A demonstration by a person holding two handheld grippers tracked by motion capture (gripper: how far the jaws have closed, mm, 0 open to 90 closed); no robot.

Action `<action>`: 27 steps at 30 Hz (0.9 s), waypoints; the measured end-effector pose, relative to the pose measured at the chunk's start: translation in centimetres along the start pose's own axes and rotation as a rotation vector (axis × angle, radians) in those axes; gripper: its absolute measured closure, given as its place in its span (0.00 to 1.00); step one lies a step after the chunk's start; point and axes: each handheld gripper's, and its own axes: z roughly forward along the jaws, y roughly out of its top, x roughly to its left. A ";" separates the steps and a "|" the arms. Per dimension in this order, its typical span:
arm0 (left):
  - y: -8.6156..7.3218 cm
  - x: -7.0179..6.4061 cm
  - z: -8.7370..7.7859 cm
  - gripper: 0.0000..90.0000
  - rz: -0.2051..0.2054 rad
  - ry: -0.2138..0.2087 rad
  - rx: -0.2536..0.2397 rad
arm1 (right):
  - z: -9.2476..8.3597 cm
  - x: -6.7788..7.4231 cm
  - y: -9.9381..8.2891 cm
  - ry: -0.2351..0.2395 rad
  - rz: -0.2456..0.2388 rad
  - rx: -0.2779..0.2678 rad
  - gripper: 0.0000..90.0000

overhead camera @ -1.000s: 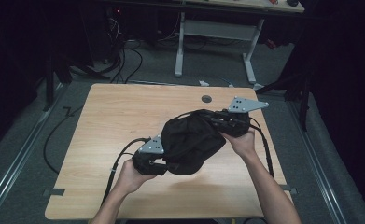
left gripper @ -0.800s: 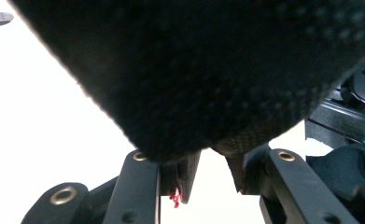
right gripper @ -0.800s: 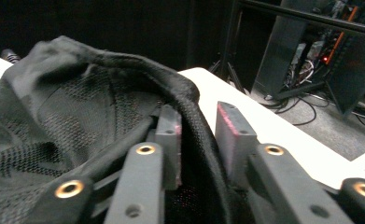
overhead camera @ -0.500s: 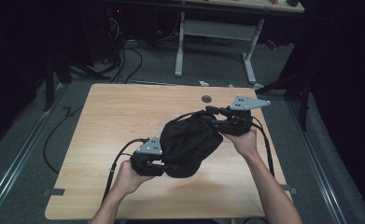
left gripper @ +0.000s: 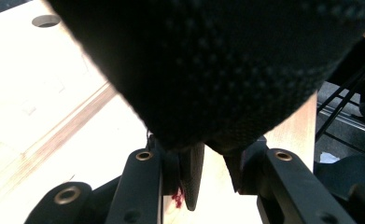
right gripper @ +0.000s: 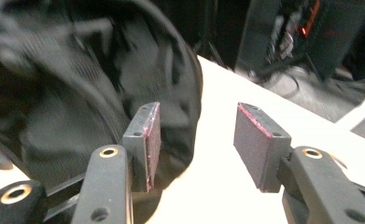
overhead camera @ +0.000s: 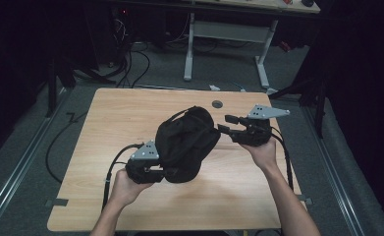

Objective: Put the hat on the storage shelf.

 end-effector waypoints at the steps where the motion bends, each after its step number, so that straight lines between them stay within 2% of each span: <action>1: 0.0 0.0 0.0 0.77 -0.002 0.002 -0.001 | 0.0 0.0 -0.2 -0.012 0.000 0.014 0.57; 3: 0.1 0.1 -0.1 0.77 -0.008 0.008 -0.014 | 0.1 0.0 -0.5 -0.026 0.002 0.039 0.57; 5: 0.3 0.2 -0.2 0.77 -0.016 0.011 -0.021 | 0.0 0.1 -1.0 -0.046 0.008 0.034 0.57; 8: 0.4 0.3 -0.2 0.77 -0.019 0.019 -0.027 | 0.1 0.0 -1.5 -0.049 0.017 0.064 0.57; 9: 0.5 0.4 -0.3 0.77 -0.026 0.027 -0.032 | 0.1 0.0 -1.9 -0.056 0.023 0.093 0.57; 11: 0.6 0.6 -0.3 0.77 -0.035 0.032 -0.041 | 0.1 0.0 -2.4 -0.058 0.028 0.085 0.57; 13: 0.8 0.7 -0.3 0.77 -0.040 0.036 -0.050 | 0.2 0.1 -2.9 -0.062 0.045 0.117 0.57; 15: 0.9 0.7 -0.4 0.77 -0.047 0.039 -0.056 | 0.3 0.2 -3.8 -0.069 0.058 0.122 0.57; 18: 1.0 0.8 -0.4 0.77 -0.055 0.042 -0.061 | 0.6 0.1 -5.1 -0.095 0.065 0.175 0.58; 23: 1.3 0.7 -0.4 0.77 -0.048 0.059 -0.077 | 0.7 -0.3 -7.2 -0.102 0.099 0.245 0.58; 27: 1.8 0.6 -0.4 0.77 -0.046 0.060 -0.105 | 0.7 -0.3 -8.8 -0.114 0.128 0.256 0.56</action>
